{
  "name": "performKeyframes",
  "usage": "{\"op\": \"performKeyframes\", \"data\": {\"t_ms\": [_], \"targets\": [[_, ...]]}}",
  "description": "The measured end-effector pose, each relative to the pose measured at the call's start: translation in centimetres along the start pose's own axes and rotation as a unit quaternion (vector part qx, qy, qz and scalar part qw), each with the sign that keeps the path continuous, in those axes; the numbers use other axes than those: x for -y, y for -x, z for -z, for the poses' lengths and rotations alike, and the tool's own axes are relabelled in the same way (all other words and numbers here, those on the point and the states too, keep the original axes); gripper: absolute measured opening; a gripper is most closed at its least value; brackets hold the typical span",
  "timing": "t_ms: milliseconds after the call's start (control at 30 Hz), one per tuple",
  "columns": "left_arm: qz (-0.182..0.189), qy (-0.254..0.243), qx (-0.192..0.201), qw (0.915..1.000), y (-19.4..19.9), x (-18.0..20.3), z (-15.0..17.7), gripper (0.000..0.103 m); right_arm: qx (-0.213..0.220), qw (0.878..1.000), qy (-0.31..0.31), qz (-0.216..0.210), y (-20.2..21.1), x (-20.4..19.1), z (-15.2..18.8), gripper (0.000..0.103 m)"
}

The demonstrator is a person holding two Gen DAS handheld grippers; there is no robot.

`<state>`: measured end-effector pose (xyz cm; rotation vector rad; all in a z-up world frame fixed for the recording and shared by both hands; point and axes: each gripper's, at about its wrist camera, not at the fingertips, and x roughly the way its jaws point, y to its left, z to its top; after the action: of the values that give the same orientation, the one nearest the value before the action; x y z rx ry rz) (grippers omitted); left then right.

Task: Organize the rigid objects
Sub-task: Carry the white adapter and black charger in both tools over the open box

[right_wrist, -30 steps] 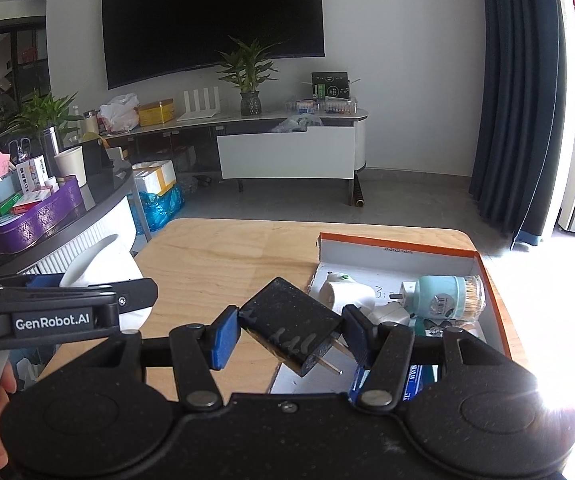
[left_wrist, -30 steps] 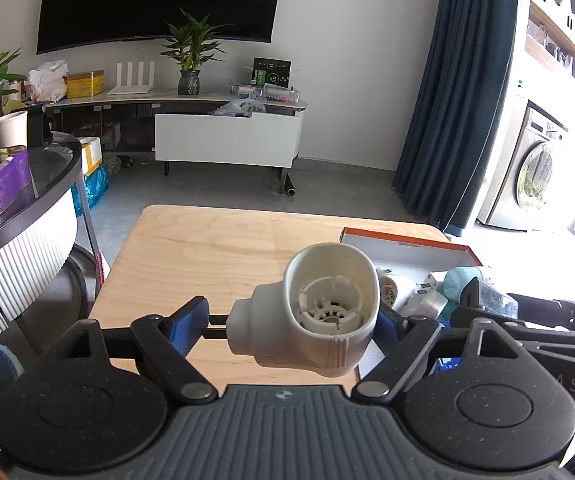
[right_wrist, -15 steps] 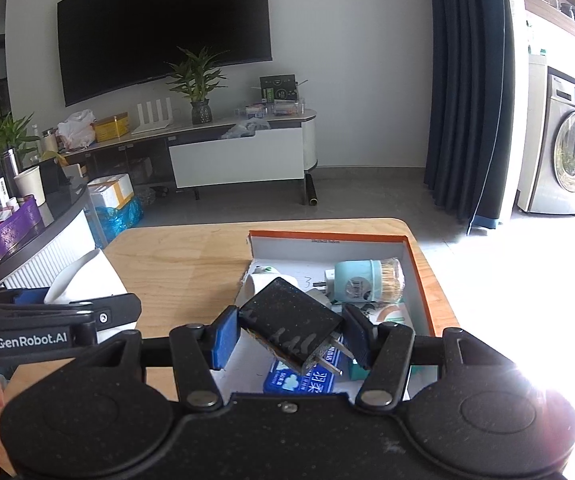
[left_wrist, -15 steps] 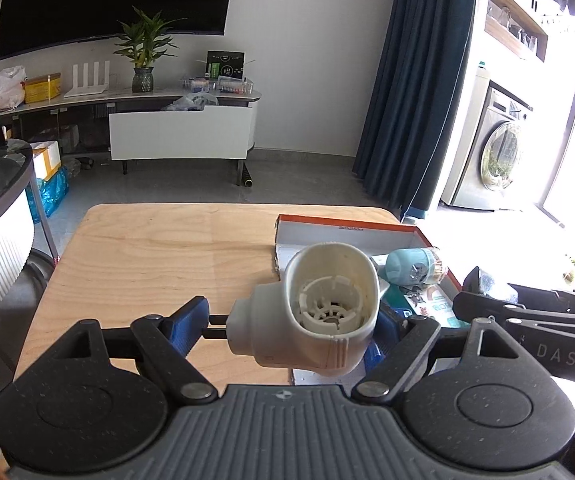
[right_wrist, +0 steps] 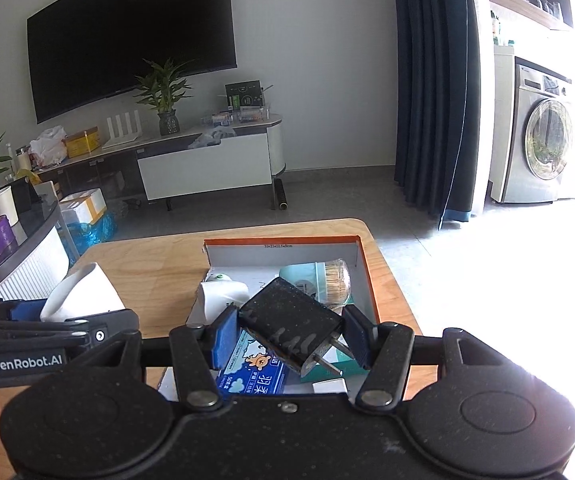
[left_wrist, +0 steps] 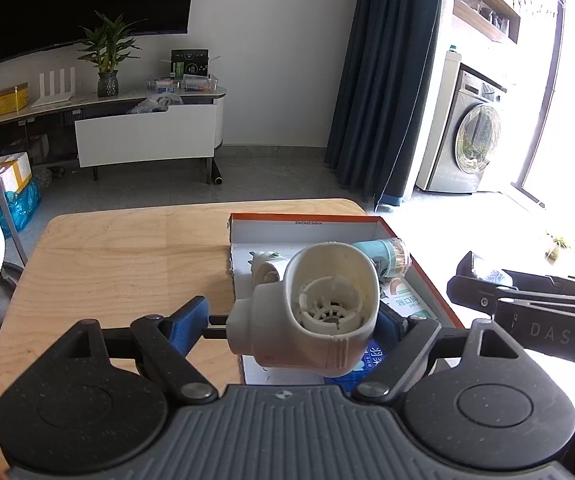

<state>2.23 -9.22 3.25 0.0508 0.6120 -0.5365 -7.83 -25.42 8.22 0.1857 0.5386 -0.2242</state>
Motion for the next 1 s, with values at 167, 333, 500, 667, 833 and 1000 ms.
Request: {"op": "performKeyframes", "data": {"t_ms": [167, 333, 500, 667, 833, 1000], "targets": [[0.006, -0.008, -0.001, 0.9999, -0.6, 0.4, -0.4, 0.085, 0.002, 1.0, -0.005, 0.004, 0.0, 0.5, -0.1, 0.068], [0.011, -0.014, -0.004, 0.9998, -1.1, 0.8, -0.5, 0.085, 0.001, 1.0, -0.008, 0.005, -0.4, 0.8, -0.3, 0.068], [0.015, -0.02, -0.005, 0.9997, -1.6, 1.3, -0.9, 0.085, 0.002, 1.0, -0.009, 0.006, -0.6, 1.1, -0.5, 0.068], [0.018, -0.024, -0.007, 0.9995, -2.1, 1.5, -1.3, 0.085, 0.002, 1.0, -0.009, 0.006, -0.9, 1.3, -0.8, 0.068], [0.019, -0.028, -0.008, 0.9994, -2.5, 1.8, -1.5, 0.085, 0.003, 1.0, -0.01, 0.007, -1.2, 1.6, -1.1, 0.068], [0.019, -0.029, -0.008, 0.9994, -2.7, 2.0, -1.5, 0.085, 0.006, 1.0, -0.009, 0.009, -1.4, 1.6, -1.4, 0.068]]}}
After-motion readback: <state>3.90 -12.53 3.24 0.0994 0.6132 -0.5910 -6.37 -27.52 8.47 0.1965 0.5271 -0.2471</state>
